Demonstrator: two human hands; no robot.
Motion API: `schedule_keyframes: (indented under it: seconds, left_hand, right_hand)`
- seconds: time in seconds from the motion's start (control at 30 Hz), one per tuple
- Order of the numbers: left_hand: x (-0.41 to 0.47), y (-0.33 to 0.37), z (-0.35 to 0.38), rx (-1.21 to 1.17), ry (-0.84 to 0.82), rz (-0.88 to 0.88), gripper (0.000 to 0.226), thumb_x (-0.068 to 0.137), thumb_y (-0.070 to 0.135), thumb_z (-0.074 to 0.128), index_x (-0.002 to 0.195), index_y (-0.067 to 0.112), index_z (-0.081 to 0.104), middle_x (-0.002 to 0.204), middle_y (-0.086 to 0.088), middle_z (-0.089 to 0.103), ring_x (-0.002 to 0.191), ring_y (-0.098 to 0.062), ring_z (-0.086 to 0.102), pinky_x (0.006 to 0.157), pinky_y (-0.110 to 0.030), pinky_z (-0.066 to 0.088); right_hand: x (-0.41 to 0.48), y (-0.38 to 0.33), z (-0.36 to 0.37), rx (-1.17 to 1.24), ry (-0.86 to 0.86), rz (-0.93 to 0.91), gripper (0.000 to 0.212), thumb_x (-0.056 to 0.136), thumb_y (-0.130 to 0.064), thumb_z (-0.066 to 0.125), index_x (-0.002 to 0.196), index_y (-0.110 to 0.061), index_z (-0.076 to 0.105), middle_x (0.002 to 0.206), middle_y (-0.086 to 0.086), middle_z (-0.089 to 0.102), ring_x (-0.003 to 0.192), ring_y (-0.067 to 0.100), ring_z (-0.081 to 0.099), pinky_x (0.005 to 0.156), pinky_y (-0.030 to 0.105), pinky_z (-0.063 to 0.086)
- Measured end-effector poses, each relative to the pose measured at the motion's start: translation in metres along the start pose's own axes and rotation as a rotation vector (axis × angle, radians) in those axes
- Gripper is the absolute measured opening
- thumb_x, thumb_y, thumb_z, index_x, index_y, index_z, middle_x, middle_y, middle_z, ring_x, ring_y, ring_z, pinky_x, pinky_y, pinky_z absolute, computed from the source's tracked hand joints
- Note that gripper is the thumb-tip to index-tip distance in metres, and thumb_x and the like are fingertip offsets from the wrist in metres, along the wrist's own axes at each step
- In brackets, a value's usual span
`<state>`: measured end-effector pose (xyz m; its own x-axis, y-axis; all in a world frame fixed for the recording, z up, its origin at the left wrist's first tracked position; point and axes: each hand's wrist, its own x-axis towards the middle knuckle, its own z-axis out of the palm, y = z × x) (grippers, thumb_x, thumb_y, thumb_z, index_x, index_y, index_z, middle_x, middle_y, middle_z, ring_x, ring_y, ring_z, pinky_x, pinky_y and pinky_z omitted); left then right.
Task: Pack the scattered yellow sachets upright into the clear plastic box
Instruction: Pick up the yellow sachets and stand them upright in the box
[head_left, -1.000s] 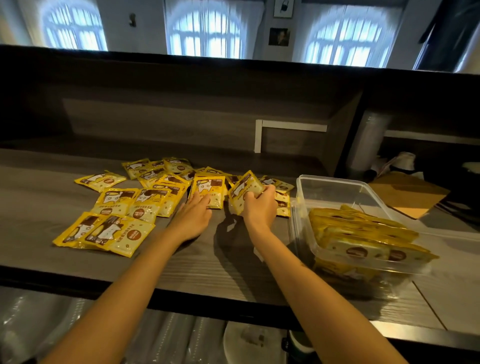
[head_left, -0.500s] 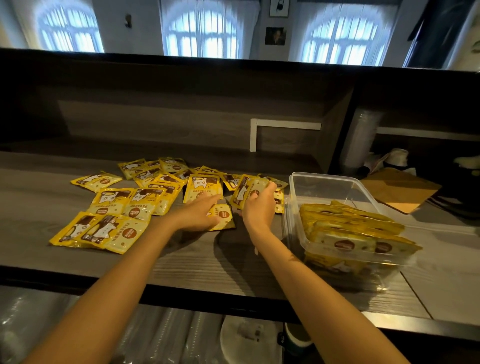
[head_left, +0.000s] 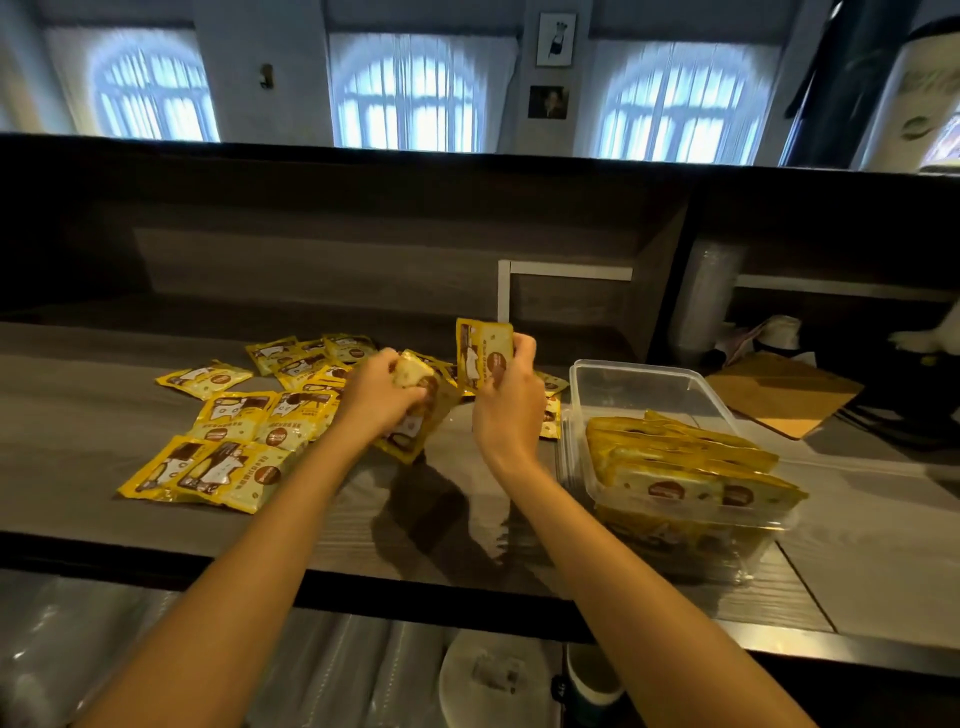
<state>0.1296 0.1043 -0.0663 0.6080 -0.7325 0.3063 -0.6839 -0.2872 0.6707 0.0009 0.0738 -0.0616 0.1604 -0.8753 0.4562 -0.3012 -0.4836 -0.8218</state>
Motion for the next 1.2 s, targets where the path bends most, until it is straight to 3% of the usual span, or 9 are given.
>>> schedule_keyframes:
  seconds: [0.07, 0.13, 0.23, 0.4, 0.53, 0.67, 0.8, 0.97, 1.2]
  left_hand:
    - [-0.002, 0.014, -0.012, -0.162, 0.134, 0.008, 0.019, 0.082, 0.013, 0.066, 0.095, 0.011, 0.051, 0.094, -0.005, 0.054, 0.087, -0.017, 0.052, 0.055, -0.019, 0.038]
    - [-0.003, 0.029, -0.022, -0.262, 0.223, 0.058, 0.022, 0.082, 0.008, 0.065, 0.101, 0.011, 0.054, 0.097, -0.002, 0.053, 0.090, -0.014, 0.050, 0.059, -0.019, 0.042]
    - [-0.004, 0.052, -0.027, -0.316, 0.261, 0.156, 0.025, 0.080, 0.004, 0.066, 0.102, 0.012, 0.058, 0.099, 0.002, 0.055, 0.096, -0.013, 0.052, 0.068, -0.023, 0.047]
    - [-0.011, 0.094, -0.017, -0.402, 0.287, 0.259, 0.018, 0.080, 0.004, 0.067, 0.092, 0.014, 0.057, 0.093, 0.001, 0.055, 0.088, -0.010, 0.052, 0.054, -0.009, 0.040]
    - [-0.020, 0.123, 0.003, -0.458, 0.204, 0.343, 0.017, 0.082, 0.005, 0.065, 0.088, 0.015, 0.053, 0.091, 0.002, 0.054, 0.082, -0.007, 0.051, 0.049, -0.005, 0.044]
    - [-0.028, 0.140, 0.030, -0.499, 0.038, 0.392, 0.015, 0.084, 0.005, 0.063, 0.089, 0.015, 0.053, 0.089, 0.002, 0.055, 0.087, -0.011, 0.054, 0.059, -0.013, 0.048]
    - [-0.037, 0.148, 0.053, -0.506, -0.099, 0.427, 0.015, 0.083, 0.005, 0.064, 0.088, 0.015, 0.053, 0.082, 0.008, 0.052, 0.081, -0.009, 0.052, 0.063, -0.020, 0.050]
    - [-0.039, 0.153, 0.065, -0.480, -0.191, 0.428, 0.014, 0.085, 0.012, 0.064, 0.092, 0.017, 0.052, 0.083, 0.012, 0.050, 0.077, -0.002, 0.050, 0.057, -0.013, 0.041]
    - [-0.035, 0.139, 0.068, -0.319, -0.478, 0.398, 0.022, 0.083, 0.005, 0.062, 0.083, 0.026, 0.055, 0.087, 0.004, 0.058, 0.088, -0.014, 0.058, 0.065, -0.020, 0.049]
  right_hand:
    - [0.004, -0.016, -0.008, -0.018, 0.017, -0.067, 0.040, 0.092, -0.006, 0.049, 0.130, -0.011, 0.038, 0.121, 0.010, 0.060, 0.110, 0.021, 0.060, 0.086, 0.036, 0.056]
    - [0.011, -0.030, -0.019, -0.042, 0.044, -0.107, 0.042, 0.092, -0.006, 0.049, 0.131, -0.011, 0.037, 0.122, 0.009, 0.059, 0.112, 0.021, 0.059, 0.087, 0.034, 0.055]
    - [0.020, -0.043, -0.040, -0.063, 0.076, -0.122, 0.036, 0.092, -0.007, 0.049, 0.127, -0.012, 0.040, 0.119, 0.008, 0.061, 0.109, 0.022, 0.061, 0.083, 0.032, 0.053]
    - [0.032, -0.045, -0.085, -0.133, 0.142, -0.127, 0.027, 0.093, -0.009, 0.046, 0.120, -0.012, 0.043, 0.109, 0.009, 0.064, 0.100, 0.025, 0.062, 0.079, 0.036, 0.054]
    - [0.045, -0.030, -0.129, -0.209, 0.199, -0.089, 0.030, 0.092, -0.009, 0.050, 0.121, -0.012, 0.049, 0.114, 0.010, 0.064, 0.106, 0.026, 0.061, 0.084, 0.038, 0.054]
    - [0.054, 0.000, -0.168, -0.266, 0.153, 0.001, 0.033, 0.092, -0.005, 0.046, 0.123, -0.013, 0.054, 0.118, 0.012, 0.062, 0.109, 0.027, 0.058, 0.086, 0.037, 0.051]
    - [0.055, 0.025, -0.194, -0.346, 0.010, 0.088, 0.033, 0.095, -0.012, 0.045, 0.126, -0.015, 0.054, 0.123, 0.010, 0.059, 0.108, 0.022, 0.056, 0.076, 0.027, 0.044]
    - [0.055, 0.038, -0.200, -0.337, -0.170, 0.135, 0.030, 0.093, -0.012, 0.049, 0.122, -0.014, 0.060, 0.119, 0.011, 0.061, 0.100, 0.020, 0.058, 0.082, 0.033, 0.053]
    - [0.056, 0.043, -0.199, -0.416, -0.421, 0.140, 0.029, 0.092, -0.010, 0.051, 0.119, -0.010, 0.062, 0.121, 0.010, 0.060, 0.103, 0.018, 0.052, 0.083, 0.025, 0.041]
